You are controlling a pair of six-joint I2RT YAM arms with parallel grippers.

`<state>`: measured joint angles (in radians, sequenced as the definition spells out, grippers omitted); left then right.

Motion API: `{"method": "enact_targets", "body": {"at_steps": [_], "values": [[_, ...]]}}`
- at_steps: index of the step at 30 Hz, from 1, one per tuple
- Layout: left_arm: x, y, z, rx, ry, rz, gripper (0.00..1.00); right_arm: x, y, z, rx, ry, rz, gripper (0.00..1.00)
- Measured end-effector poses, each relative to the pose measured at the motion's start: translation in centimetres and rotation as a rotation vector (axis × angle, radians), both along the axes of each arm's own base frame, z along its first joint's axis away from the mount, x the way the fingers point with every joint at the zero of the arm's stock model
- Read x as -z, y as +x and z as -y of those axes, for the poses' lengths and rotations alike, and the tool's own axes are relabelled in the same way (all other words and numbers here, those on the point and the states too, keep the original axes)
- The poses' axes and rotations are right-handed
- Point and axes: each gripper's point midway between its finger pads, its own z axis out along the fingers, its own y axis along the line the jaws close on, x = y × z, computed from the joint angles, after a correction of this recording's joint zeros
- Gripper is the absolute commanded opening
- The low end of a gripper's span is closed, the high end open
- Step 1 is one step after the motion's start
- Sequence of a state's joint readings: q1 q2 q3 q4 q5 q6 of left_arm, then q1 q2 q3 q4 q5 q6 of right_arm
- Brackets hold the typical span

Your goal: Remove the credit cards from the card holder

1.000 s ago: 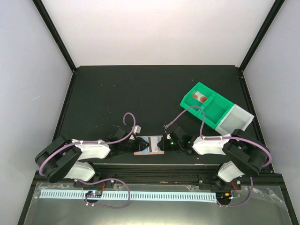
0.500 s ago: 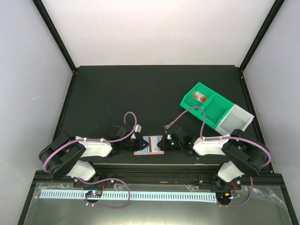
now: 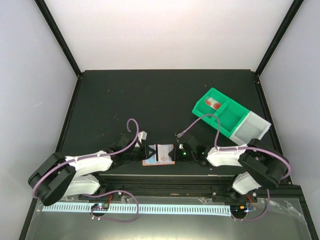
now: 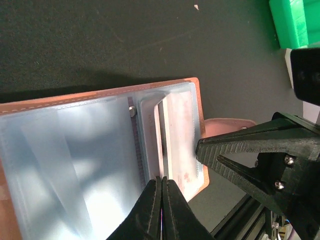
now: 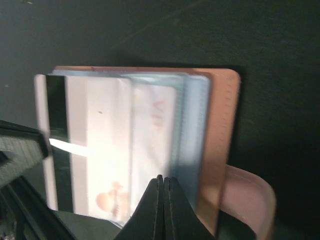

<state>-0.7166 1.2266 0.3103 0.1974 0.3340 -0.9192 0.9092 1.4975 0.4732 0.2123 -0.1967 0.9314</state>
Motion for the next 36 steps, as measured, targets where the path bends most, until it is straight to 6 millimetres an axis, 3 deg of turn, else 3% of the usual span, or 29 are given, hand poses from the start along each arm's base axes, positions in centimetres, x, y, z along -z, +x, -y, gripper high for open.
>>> {"method": "enact_targets", "body": {"at_steps": [9,12,17,26,30,34,36], "values": [[-0.1,0.2,-0.5,-0.003,0.015,0.016,0.02,0.3,-0.9,1.8,0.008,-0.069,-0.024,0.04],[-0.1,0.2,-0.5,-0.001,0.016,0.018,0.02,-0.4,-1.0,1.9,0.007,-0.06,-0.016,0.07],[-0.1,0.2,-0.5,0.0,0.016,0.018,0.02,-2.4,-0.6,1.2,0.002,-0.001,0.026,0.08],[0.5,0.0,-0.2,0.011,0.015,-0.007,0.02,-3.8,1.2,-1.7,-0.031,0.045,0.063,0.08],[0.5,0.0,-0.2,0.009,0.012,-0.007,0.02,-2.6,1.6,-2.4,-0.031,0.04,0.054,0.07],[0.1,0.1,0.1,0.007,-0.007,-0.005,0.02,-0.3,0.8,-1.3,-0.015,0.02,0.019,0.07],[-0.1,0.3,0.3,0.007,-0.021,-0.003,0.02,-0.3,1.0,-1.6,-0.012,0.034,0.025,0.07]]}}
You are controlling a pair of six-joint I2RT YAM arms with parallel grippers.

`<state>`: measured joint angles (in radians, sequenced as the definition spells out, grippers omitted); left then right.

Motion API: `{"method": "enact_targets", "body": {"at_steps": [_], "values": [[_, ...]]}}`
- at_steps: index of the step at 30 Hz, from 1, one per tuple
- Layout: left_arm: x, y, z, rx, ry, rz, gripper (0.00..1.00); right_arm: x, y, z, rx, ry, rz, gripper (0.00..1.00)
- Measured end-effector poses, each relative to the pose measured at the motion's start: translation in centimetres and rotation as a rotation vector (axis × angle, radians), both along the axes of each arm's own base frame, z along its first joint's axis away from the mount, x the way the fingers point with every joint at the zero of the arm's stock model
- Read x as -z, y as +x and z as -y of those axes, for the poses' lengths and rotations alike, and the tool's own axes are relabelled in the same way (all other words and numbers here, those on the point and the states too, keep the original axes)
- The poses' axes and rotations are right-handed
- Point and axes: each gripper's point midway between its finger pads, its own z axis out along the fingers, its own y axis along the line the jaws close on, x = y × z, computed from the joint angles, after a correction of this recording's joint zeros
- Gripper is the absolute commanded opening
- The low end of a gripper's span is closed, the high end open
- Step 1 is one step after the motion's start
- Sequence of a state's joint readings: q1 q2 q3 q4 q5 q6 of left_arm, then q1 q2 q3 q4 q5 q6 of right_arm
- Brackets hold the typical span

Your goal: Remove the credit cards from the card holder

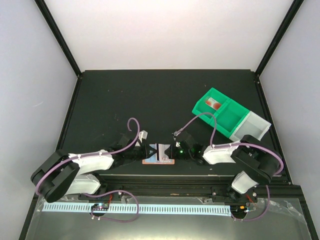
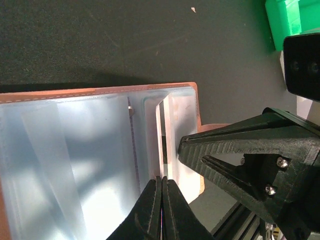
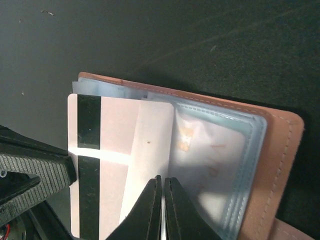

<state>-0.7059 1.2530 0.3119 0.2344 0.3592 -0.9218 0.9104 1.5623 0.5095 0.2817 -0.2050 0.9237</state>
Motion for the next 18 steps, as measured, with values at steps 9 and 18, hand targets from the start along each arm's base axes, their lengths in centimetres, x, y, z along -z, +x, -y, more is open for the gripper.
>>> {"method": "enact_targets", "body": {"at_steps": [9,18], "values": [[-0.6,0.6,1.0,-0.016,-0.066,-0.006,0.15,0.2,0.4,-0.6,0.011,0.04,0.007,0.07],[-0.5,0.8,1.0,-0.028,-0.075,-0.015,0.02,0.2,0.3,-0.5,0.021,0.062,0.012,0.07]]}}
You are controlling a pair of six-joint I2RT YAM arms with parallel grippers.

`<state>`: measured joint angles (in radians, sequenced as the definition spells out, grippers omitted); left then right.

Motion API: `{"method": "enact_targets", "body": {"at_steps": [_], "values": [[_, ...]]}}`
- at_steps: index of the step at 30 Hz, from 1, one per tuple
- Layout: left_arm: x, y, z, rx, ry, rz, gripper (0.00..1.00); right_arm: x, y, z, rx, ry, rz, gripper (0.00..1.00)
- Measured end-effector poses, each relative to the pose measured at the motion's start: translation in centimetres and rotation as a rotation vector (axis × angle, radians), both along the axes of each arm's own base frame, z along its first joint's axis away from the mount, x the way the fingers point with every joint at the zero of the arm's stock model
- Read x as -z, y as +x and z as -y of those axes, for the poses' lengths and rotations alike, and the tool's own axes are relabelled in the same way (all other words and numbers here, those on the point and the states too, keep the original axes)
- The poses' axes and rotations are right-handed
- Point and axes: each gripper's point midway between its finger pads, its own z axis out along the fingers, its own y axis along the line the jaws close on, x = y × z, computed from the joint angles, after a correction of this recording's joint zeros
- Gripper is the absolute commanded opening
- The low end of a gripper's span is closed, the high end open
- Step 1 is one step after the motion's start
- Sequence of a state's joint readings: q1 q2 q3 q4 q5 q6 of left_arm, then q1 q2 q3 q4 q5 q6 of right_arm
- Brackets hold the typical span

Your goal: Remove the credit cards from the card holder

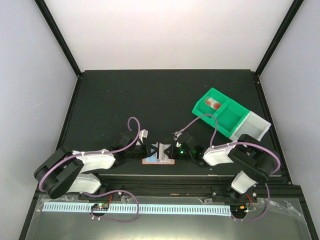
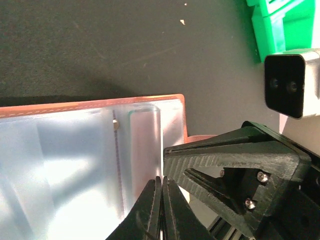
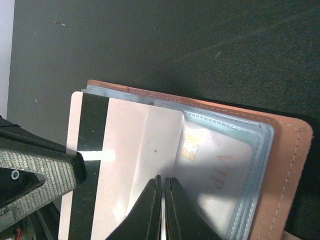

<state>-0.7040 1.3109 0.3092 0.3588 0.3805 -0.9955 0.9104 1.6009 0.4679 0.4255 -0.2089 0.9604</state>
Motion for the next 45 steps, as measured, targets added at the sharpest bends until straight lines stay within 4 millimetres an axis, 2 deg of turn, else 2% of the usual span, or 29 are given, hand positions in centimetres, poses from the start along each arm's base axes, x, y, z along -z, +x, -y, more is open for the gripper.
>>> {"method": "enact_targets", "body": {"at_steps": [4,8,12,14,19,24,28,33,36,41,45], "values": [[0.1,-0.1,-0.5,-0.006,0.029,0.008,0.02,0.0,0.0,0.1,0.002,-0.004,0.001,0.07],[-1.2,0.0,-1.2,-0.009,0.052,0.073,0.01,-0.1,-0.2,0.4,0.004,-0.017,-0.002,0.08],[-2.1,0.2,-2.0,-0.012,0.095,0.128,0.01,-0.4,-0.3,0.9,0.001,-0.043,0.007,0.14],[-2.8,0.3,-2.4,-0.012,0.112,0.156,0.01,-1.2,-0.4,1.4,-0.005,-0.055,0.032,0.16],[-5.2,0.2,-2.7,0.016,0.111,0.247,0.02,-6.5,0.4,2.1,-0.023,-0.034,0.213,0.22],[-6.7,0.1,-2.7,0.025,0.071,0.234,0.02,-12.2,0.5,2.8,-0.083,0.001,0.44,0.31],[-7.6,-0.3,-2.5,0.021,0.014,0.182,0.01,-14.9,0.1,2.9,-0.165,0.007,0.619,0.37],[-8.3,-0.7,-2.6,-0.03,-0.053,0.091,0.01,-15.4,-1.2,3.6,-0.25,0.015,0.793,0.46],[-8.9,-0.7,-2.8,-0.07,-0.083,0.045,0.02,-15.6,-1.9,3.5,-0.31,0.009,0.89,0.45],[-9.8,-0.6,-3.0,-0.131,-0.128,-0.023,0.02,-15.6,-3.8,1.1,-0.508,-0.038,1.039,0.43],[-9.8,-0.7,-3.2,-0.172,-0.151,-0.078,0.02,-15.7,-5.1,-0.3,-0.627,-0.095,1.182,0.47]]}}
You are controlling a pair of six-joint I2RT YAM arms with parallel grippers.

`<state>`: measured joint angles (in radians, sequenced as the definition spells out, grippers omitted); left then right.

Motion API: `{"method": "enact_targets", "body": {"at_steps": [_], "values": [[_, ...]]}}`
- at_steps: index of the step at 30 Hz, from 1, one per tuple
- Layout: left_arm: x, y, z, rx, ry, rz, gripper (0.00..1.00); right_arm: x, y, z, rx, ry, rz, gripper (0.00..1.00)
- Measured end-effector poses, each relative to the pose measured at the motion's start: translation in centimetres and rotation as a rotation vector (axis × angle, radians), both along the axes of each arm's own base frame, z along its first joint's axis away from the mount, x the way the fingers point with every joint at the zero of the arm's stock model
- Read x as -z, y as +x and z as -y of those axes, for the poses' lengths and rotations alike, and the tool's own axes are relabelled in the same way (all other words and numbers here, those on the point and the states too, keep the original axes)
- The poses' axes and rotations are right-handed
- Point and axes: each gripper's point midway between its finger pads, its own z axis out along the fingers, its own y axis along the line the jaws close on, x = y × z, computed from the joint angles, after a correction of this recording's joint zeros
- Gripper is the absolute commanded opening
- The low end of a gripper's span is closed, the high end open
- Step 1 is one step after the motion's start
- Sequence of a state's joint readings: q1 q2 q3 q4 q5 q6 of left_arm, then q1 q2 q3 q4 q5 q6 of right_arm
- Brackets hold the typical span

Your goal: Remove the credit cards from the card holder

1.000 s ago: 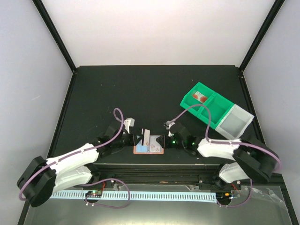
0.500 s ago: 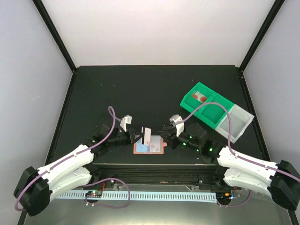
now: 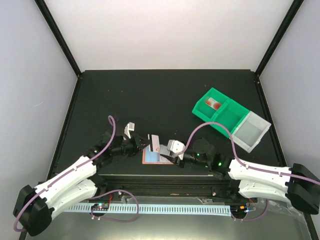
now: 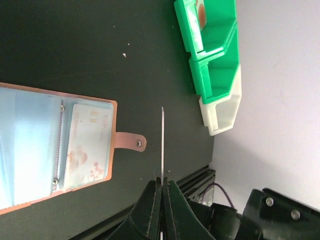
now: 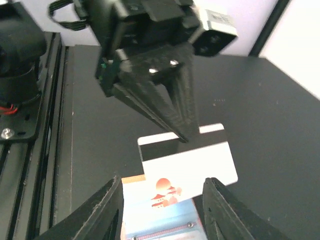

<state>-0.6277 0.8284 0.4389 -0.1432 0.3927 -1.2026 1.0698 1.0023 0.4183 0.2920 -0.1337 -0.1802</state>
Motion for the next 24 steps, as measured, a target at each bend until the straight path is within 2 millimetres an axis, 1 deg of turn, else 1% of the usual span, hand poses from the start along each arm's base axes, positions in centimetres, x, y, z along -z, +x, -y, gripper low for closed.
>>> {"method": "enact_targets", "body": {"at_steps": [4,7,12,17,21,24], "values": [[-0.2,-0.1,-0.1,-0.031,-0.029,-0.038,0.02,-0.4,-1.4,-0.7,-0.089,-0.033,0.157,0.53],[0.0,-0.1,-0.4,-0.056,-0.045,-0.062,0.02,0.2,-2.0,-1.2,-0.129,-0.088,0.238,0.53],[0.7,-0.3,-0.8,-0.089,-0.06,-0.103,0.01,1.6,-1.5,-2.1,-0.135,-0.183,0.318,0.52],[0.5,-0.4,-0.9,-0.104,-0.084,-0.123,0.02,2.6,-0.5,-3.1,-0.102,-0.265,0.39,0.52],[0.6,-0.5,-0.9,-0.112,-0.105,-0.141,0.02,3.5,0.6,-3.4,-0.053,-0.327,0.447,0.46],[1.3,-0.7,-1.0,-0.12,-0.12,-0.17,0.02,4.0,1.2,-3.5,-0.02,-0.363,0.489,0.37]]}}
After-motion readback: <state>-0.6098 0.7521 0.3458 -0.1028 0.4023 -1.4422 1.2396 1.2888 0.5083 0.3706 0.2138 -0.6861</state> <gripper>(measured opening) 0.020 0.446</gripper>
